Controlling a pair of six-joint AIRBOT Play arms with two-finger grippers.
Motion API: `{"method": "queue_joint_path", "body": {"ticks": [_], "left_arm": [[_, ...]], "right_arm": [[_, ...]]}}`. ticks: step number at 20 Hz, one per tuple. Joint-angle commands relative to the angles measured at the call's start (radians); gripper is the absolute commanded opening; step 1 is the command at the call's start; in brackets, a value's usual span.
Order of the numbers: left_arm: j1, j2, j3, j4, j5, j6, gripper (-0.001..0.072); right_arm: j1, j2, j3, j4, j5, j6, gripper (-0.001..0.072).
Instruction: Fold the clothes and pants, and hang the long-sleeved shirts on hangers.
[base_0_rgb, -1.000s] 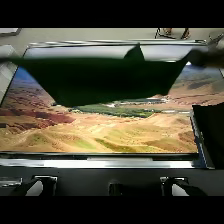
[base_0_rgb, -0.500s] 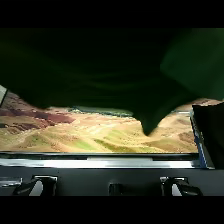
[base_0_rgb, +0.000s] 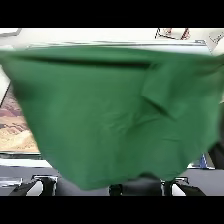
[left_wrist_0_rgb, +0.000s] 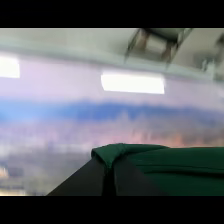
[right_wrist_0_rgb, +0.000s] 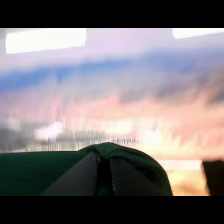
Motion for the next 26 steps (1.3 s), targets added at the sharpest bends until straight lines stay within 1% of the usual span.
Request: {"method": "queue_joint_path", "body": {"ticks": [1,3,4,6,8,10,12,14,15,18,21,22,23,24,26], "left_arm": [[-0.047,-0.203,-0.267,0.002,0.008,0.044,0.0023],[-0.061,-0.352,-0.336,0.002,0.068,0.044,0.0023],[-0.06,-0.429,-0.334,-0.001,0.08,0.043,0.0023],[-0.055,-0.57,-0.29,-0.027,0.087,0.036,0.0023],[-0.053,-0.67,-0.211,-0.063,0.089,0.036,0.0023],[-0.054,-0.732,-0.116,-0.062,0.113,0.037,0.0023],[-0.054,-0.77,-0.031,-0.062,0.164,0.047,0.0023],[-0.056,-0.796,0.024,-0.062,0.21,0.047,0.0023],[-0.061,-0.811,0.043,-0.062,0.224,0.047,0.0023],[-0.093,-0.849,0.049,-0.063,0.246,0.047,0.0023],[-0.121,-0.882,0.049,-0.066,0.232,0.043,0.0024],[-0.117,-0.88,0.06,-0.067,0.209,0.043,0.0024],[-0.106,-0.879,0.087,-0.067,0.156,0.049,0.0024],[-0.087,-0.878,0.125,-0.067,0.065,0.055,0.0024],[-0.053,-0.878,0.18,-0.064,-0.164,0.055,0.0024]], "right_arm": [[0.005,-0.292,-0.156,0.138,0.142,-0.01,0.005],[0.038,-0.454,-0.214,0.167,0.075,0.028,0.005],[0.058,-0.527,-0.213,0.182,0.029,0.035,0.005],[0.098,-0.64,-0.213,0.247,-0.132,0.041,0.0051],[0.106,-0.682,-0.213,0.298,-0.339,0.056,0.0052],[0.105,-0.684,-0.213,0.287,-0.547,0.122,0.0052],[0.098,-0.684,-0.211,0.283,-0.692,0.182,0.0052],[0.099,-0.686,-0.211,0.276,-0.759,0.183,0.0052],[0.099,-0.692,-0.211,0.27,-0.761,0.183,0.0052],[0.099,-0.723,-0.211,0.251,-0.709,0.184,0.0052],[0.098,-0.735,-0.21,0.252,-0.638,0.195,0.0053],[0.09,-0.722,-0.202,0.251,-0.608,0.194,0.0053],[0.072,-0.703,-0.189,0.252,-0.566,0.19,0.0053],[0.047,-0.676,-0.172,0.253,-0.492,0.177,0.0053],[0.002,-0.62,-0.156,0.249,-0.267,0.14,0.0053]]}}
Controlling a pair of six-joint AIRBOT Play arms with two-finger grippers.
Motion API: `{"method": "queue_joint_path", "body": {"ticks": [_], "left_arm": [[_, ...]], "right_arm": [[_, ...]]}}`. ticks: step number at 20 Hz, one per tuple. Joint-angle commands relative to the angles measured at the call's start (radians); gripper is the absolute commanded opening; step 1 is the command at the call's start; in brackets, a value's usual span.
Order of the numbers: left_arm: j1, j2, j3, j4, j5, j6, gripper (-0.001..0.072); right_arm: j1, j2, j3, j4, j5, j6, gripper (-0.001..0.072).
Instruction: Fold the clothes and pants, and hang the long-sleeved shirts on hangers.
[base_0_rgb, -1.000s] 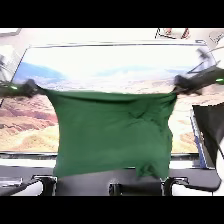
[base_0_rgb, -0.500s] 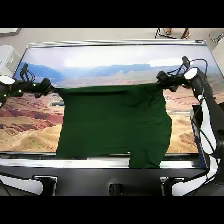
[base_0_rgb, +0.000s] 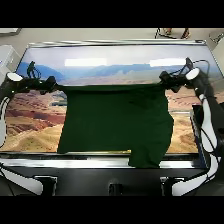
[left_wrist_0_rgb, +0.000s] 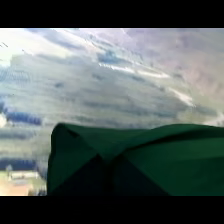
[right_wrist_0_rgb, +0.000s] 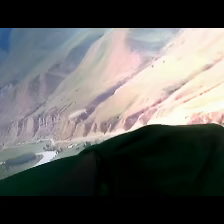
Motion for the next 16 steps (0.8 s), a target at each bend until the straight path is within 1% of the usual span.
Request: {"method": "queue_joint_path", "body": {"ticks": [1,2,3,4,5,9,11,13,14,15,16], "left_arm": [[0.042,-0.006,0.066,0.01,-0.356,0.006,0.0024],[0.045,-0.006,0.056,0.051,-0.443,0.005,0.0024],[0.039,-0.006,0.037,0.105,-0.493,-0.005,0.0024],[0.03,-0.006,0.003,0.167,-0.518,-0.034,0.0024],[0.021,-0.006,-0.032,0.204,-0.531,-0.047,0.0024],[-0.003,-0.006,-0.156,0.209,-0.539,-0.046,0.0024],[-0.008,-0.009,-0.188,0.209,-0.538,-0.047,0.0024],[-0.008,-0.008,-0.196,0.209,-0.539,-0.046,0.0025],[-0.006,-0.008,-0.195,0.208,-0.539,-0.046,0.0064],[-0.003,-0.008,-0.193,0.208,-0.546,-0.047,0.0231],[0.002,-0.007,-0.184,0.209,-0.569,-0.045,0.0436]], "right_arm": [[-0.056,0.076,0.021,-0.033,0.388,-0.059,0.0053],[-0.054,0.085,0.017,-0.087,0.518,-0.058,0.0053],[-0.043,0.087,-0.004,-0.138,0.621,-0.059,0.0053],[-0.031,0.087,-0.041,-0.175,0.666,-0.059,0.0053],[-0.018,0.087,-0.095,-0.196,0.669,-0.057,0.0054],[-0.01,0.082,-0.26,-0.178,0.546,-0.024,0.0054],[-0.01,0.082,-0.274,-0.18,0.495,-0.01,0.0054],[-0.01,0.082,-0.273,-0.175,0.475,-0.009,0.0056],[-0.013,0.084,-0.273,-0.175,0.472,-0.009,0.0084],[-0.019,0.085,-0.264,-0.172,0.474,-0.009,0.0199],[-0.033,0.088,-0.241,-0.166,0.501,-0.012,0.0335]]}}
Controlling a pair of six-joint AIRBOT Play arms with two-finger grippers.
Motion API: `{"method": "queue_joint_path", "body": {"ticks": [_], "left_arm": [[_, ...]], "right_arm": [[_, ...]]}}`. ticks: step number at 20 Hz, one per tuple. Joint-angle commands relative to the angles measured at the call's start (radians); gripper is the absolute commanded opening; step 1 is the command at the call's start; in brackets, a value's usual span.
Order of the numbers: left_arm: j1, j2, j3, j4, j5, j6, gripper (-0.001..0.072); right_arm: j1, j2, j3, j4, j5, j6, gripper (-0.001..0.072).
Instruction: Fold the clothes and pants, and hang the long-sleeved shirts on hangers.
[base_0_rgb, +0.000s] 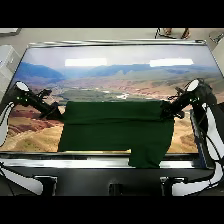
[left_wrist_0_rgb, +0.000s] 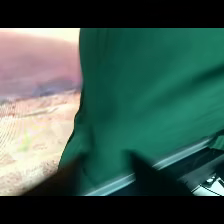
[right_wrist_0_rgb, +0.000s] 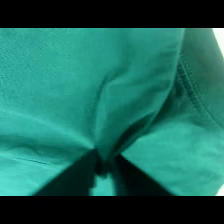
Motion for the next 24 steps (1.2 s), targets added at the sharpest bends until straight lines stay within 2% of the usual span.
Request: {"method": "queue_joint_path", "body": {"ticks": [1,3,5,8,11,14,17,21,22,24], "left_arm": [[0.017,0.002,0.013,0.005,-0.068,0.004,0.0469],[0.056,0.031,0.035,0.006,-0.1,0.006,0.0469],[0.1,0.095,0.019,0.038,-0.087,0.027,0.0468],[0.146,0.231,-0.161,0.174,-0.017,0.053,0.0466],[0.198,0.399,-0.512,0.175,0.119,0.125,0.0456],[0.228,0.49,-0.753,0.128,0.212,0.203,0.0446],[0.223,0.485,-0.86,0.048,0.277,0.245,0.0445],[0.21,0.485,-0.893,-0.025,0.335,0.248,0.0435],[0.204,0.485,-0.893,-0.028,0.343,0.245,0.0368],[0.186,0.485,-0.893,-0.034,0.359,0.226,0.0357]], "right_arm": [[-0.037,0.009,0.045,0.013,0.053,-0.021,0.041],[-0.108,0.037,0.098,0.013,0.169,-0.073,0.0518],[-0.186,0.085,0.077,-0.016,0.261,-0.085,0.0572],[-0.232,0.198,-0.113,-0.1,0.234,-0.095,0.0572],[-0.229,0.307,-0.349,-0.085,0.135,-0.123,0.0571],[-0.229,0.356,-0.473,-0.062,0.11,-0.147,0.0571],[-0.229,0.357,-0.481,-0.058,0.115,-0.147,0.057],[-0.229,0.357,-0.481,-0.055,0.129,-0.149,0.057],[-0.229,0.357,-0.481,-0.055,0.132,-0.151,0.057],[-0.229,0.357,-0.481,-0.056,0.134,-0.151,0.057]]}}
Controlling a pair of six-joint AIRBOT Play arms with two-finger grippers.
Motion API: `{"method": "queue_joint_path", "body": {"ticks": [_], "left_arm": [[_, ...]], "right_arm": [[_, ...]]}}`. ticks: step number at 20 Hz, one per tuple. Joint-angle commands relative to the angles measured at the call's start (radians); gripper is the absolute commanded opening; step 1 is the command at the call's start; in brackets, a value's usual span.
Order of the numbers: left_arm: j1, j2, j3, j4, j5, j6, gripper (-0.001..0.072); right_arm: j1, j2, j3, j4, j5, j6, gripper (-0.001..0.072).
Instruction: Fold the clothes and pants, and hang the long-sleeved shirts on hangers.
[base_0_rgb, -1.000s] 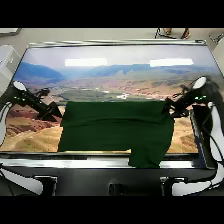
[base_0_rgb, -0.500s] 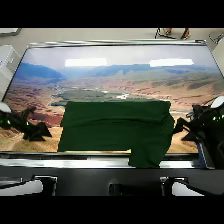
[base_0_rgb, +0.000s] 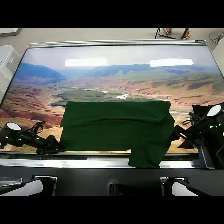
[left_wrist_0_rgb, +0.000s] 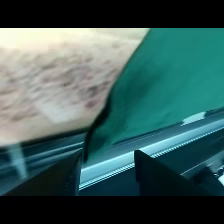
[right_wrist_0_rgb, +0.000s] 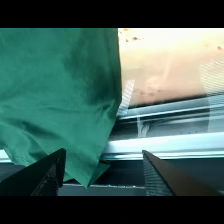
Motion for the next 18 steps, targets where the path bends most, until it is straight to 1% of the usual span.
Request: {"method": "queue_joint_path", "body": {"ticks": [1,2,3,4,5,6,7,9,12,13,14,15,17,18], "left_arm": [[-0.027,0.003,-0.02,-0.018,0.071,-0.017,0.0247],[-0.035,0.003,-0.019,-0.018,0.084,-0.032,0.0135],[-0.039,0.003,-0.019,-0.018,0.089,-0.032,0.0057],[-0.039,0.003,-0.019,-0.018,0.089,-0.032,0.0025],[-0.039,0.003,-0.019,-0.017,0.087,-0.029,0.0024],[-0.039,0.003,-0.019,-0.017,0.085,-0.029,0.0024],[-0.039,0.004,-0.019,-0.017,0.085,-0.024,0.0024],[-0.039,0.008,-0.019,-0.018,0.085,-0.022,0.0024],[-0.039,0.022,-0.019,-0.019,0.076,-0.022,0.0024],[-0.039,0.027,-0.019,-0.019,0.072,-0.022,0.0024],[-0.039,0.032,-0.019,-0.019,0.068,-0.022,0.0024],[-0.039,0.039,-0.019,-0.019,0.068,-0.022,0.0024],[-0.039,0.047,-0.017,-0.019,0.066,-0.022,0.0024],[-0.039,0.051,-0.011,-0.025,0.056,-0.021,0.0024]], "right_arm": [[0.0,0.002,-0.005,0.0,0.008,-0.002,0.057],[0.0,0.002,-0.008,-0.001,0.011,-0.002,0.0571],[0.0,0.006,-0.021,-0.002,0.008,-0.006,0.0571],[0.0,0.013,-0.051,-0.003,0.003,-0.015,0.0572],[0.0,0.023,-0.092,-0.003,-0.005,-0.026,0.0576],[0.0,0.035,-0.145,-0.001,-0.017,-0.035,0.0616],[0.0,0.046,-0.201,0.018,-0.035,-0.053,0.0622],[0.0,0.057,-0.295,0.08,-0.087,-0.092,0.0621],[0.0,0.057,-0.372,0.206,-0.179,-0.137,0.0618],[0.0,0.057,-0.387,0.253,-0.204,-0.145,0.0599],[0.0,0.057,-0.395,0.285,-0.218,-0.146,0.0544],[0.0,0.057,-0.397,0.299,-0.224,-0.145,0.0429],[0.0,0.057,-0.395,0.333,-0.209,-0.144,0.0053],[0.0,0.059,-0.383,0.34,-0.196,-0.164,0.0053]]}}
